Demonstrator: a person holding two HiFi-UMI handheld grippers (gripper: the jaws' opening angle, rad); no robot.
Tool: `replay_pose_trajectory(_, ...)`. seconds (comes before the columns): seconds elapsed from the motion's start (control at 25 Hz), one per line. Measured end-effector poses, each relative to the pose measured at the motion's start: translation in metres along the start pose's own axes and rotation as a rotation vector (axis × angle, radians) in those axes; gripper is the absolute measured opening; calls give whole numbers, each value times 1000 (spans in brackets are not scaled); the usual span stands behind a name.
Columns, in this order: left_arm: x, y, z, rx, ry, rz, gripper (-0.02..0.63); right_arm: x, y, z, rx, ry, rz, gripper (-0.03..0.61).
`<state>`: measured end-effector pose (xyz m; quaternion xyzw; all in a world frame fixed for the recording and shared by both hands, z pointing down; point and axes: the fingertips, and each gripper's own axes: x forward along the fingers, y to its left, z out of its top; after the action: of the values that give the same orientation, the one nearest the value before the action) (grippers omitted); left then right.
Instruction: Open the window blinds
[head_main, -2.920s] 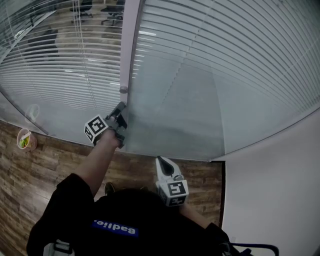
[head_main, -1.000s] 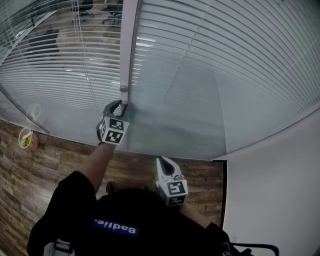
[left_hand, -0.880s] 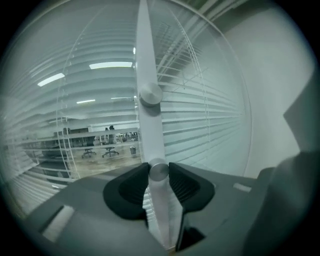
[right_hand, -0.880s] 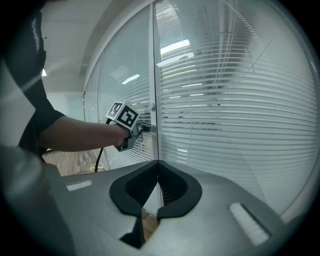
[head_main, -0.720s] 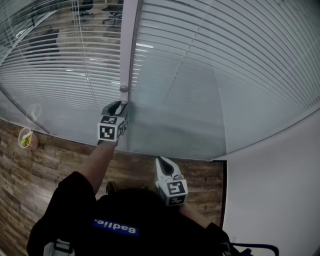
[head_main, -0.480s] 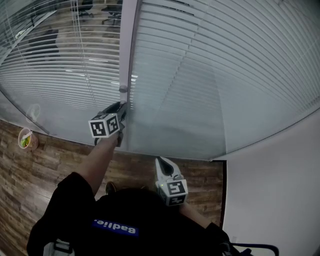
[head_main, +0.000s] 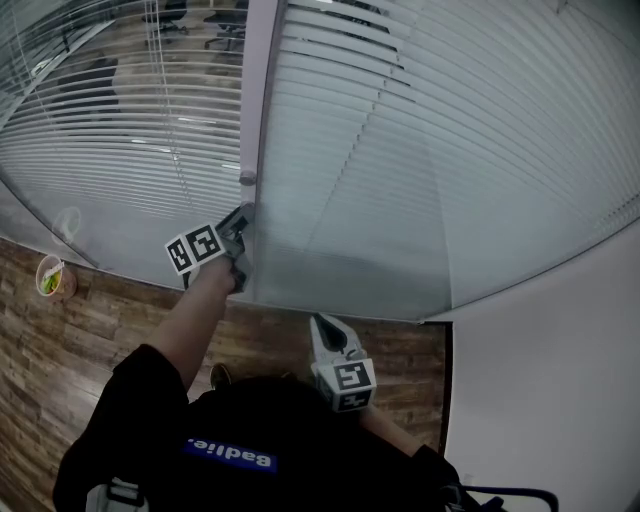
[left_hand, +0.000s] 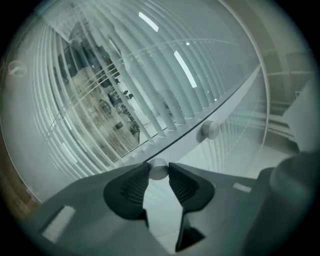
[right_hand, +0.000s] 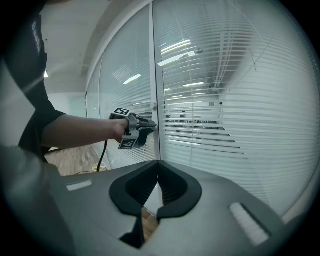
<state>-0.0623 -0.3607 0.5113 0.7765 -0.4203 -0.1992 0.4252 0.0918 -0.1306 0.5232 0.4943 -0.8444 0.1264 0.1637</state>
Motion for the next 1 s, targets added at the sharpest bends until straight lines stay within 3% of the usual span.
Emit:
replay_pose_trajectory(0.52,0,4,0,-374,-82,-169,123,-1,1,0,4,5,-3,3)
replay_pose_trajectory(0.72,0,5,0,-424,-106,-192,123,-3,4,1,9,12,-5,3)
replay_pose_trajectory(1.0,0,5,-1,-407,-103,-184,123,-4,5,0,9,12,-6,3)
